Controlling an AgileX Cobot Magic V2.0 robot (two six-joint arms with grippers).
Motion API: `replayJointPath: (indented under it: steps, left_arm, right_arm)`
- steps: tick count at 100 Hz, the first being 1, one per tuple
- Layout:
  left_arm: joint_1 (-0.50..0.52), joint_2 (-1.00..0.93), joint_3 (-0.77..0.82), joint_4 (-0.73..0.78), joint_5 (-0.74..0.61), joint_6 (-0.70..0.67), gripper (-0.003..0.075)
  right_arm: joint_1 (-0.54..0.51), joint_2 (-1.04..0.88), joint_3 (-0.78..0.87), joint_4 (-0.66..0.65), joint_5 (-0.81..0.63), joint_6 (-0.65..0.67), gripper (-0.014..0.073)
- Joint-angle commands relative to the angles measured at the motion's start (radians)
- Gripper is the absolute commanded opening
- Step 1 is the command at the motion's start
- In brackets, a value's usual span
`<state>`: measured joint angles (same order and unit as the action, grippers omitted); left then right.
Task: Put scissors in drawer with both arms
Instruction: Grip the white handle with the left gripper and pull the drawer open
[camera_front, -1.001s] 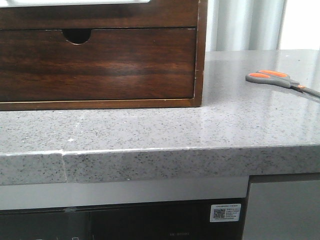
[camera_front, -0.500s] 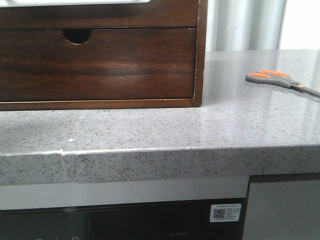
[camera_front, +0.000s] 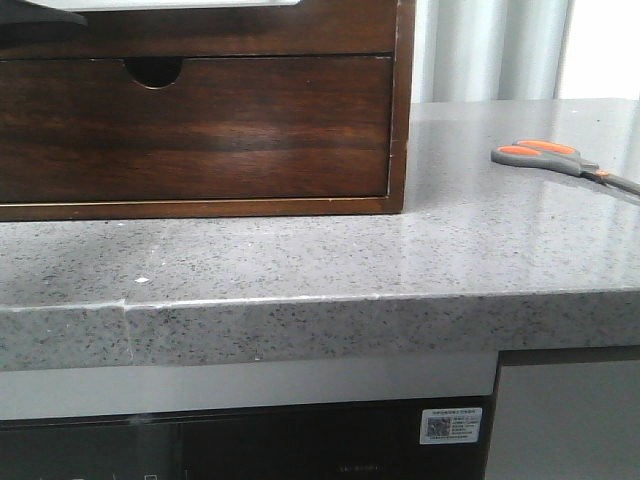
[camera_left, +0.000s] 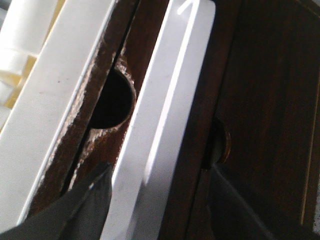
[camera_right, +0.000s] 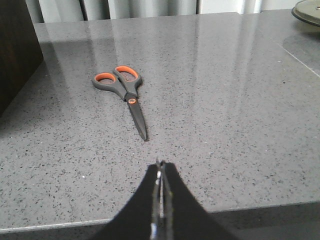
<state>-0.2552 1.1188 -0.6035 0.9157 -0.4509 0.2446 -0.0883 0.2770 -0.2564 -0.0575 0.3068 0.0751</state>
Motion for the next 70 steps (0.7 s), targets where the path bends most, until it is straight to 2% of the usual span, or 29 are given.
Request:
replayJointPath:
  steps: [1, 11, 16, 37, 70]
  left_arm:
    - [-0.009, 0.001, -0.049, -0.075, -0.038, 0.008, 0.0387]
    - [-0.009, 0.015, -0.063, -0.077, -0.038, 0.015, 0.0379]
    - [-0.009, 0.022, -0.066, -0.075, -0.038, 0.015, 0.034]
    - [-0.009, 0.026, -0.066, -0.075, -0.036, 0.015, -0.0014]
    - [-0.009, -0.009, -0.059, -0.066, 0.008, 0.015, -0.0019]
  right_arm:
    - [0.002, 0.016, -0.036, -0.003, -0.07, -0.005, -0.0066]
    - [0.002, 0.016, -0.036, -0.003, -0.07, -0.005, -0.0066]
    - [0.002, 0.016, -0.036, -0.003, -0.07, -0.005, -0.0066]
    - [0.002, 0.016, -0.036, -0.003, -0.07, -0.005, -0.0066]
    - [0.002, 0.016, -0.036, -0.003, -0.067, -0.005, -0.0066]
